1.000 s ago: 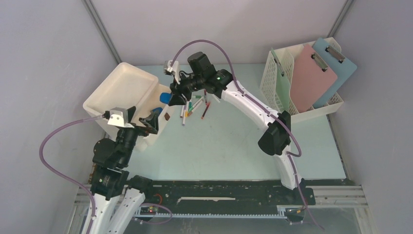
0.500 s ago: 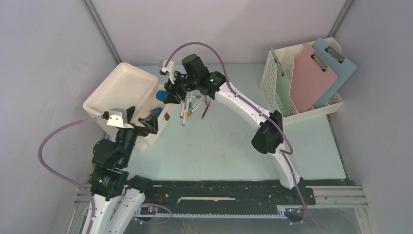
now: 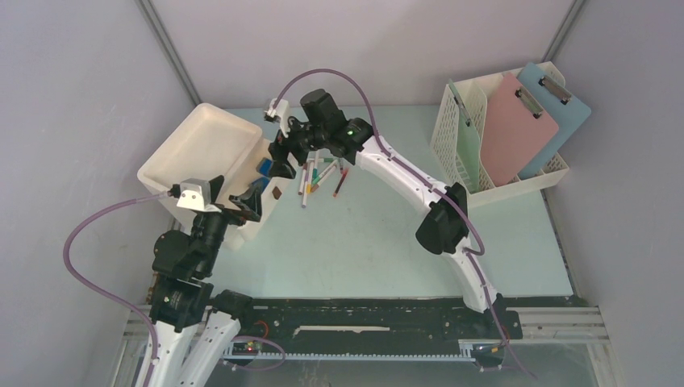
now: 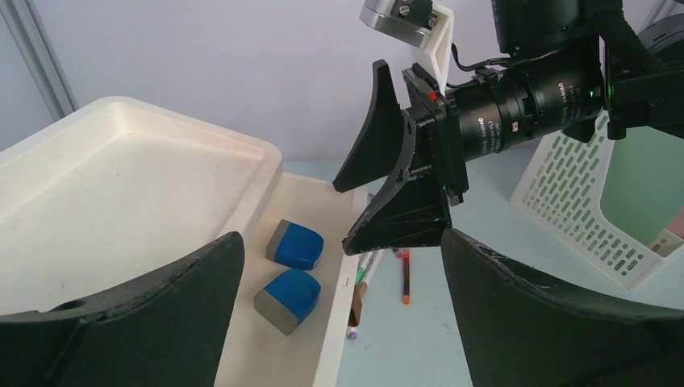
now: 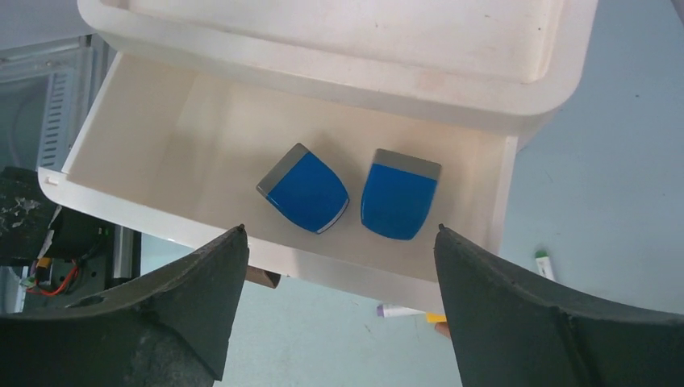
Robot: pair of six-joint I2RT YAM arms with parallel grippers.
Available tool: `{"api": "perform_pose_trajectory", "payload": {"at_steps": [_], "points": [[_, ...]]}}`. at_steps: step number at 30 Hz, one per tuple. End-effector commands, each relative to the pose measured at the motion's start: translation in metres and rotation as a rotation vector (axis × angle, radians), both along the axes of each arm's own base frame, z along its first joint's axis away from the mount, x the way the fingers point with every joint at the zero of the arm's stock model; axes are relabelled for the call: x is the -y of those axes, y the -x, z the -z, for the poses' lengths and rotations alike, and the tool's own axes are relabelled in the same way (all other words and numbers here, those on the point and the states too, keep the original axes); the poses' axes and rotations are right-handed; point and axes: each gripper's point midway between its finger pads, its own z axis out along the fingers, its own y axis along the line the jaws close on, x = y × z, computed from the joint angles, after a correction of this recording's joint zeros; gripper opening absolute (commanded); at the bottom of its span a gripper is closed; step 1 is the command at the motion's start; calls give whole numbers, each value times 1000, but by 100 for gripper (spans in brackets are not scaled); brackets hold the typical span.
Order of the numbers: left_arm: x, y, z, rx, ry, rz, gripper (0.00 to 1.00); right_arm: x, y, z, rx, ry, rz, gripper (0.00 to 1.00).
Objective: Organize the desk
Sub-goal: Place the stationery in the drawer, then close the drawer in the storage box.
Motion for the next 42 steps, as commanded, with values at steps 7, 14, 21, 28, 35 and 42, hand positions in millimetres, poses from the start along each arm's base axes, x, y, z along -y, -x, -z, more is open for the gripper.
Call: {"api": "perform_pose_trajectory", "payload": {"at_steps": [7,14,21,28,35,42], "points": [[1,-2,-2,9,17,6,100,55,36,-77,-41,-69,-49,100],[10,-7,2,-20,13,46,100,124,57,-56,-72,-21,-16,100],[25,-9,5,-53,12,123,100,198,93,-23,8,43,13,100],[58,-11,11,-146,103,286,100,262,127,7,-64,101,42,100],[85,-6,23,-232,247,428,100,302,140,10,-76,-21,44,100],[104,-16,54,-334,291,372,100,313,136,12,-31,-19,82,100]]}}
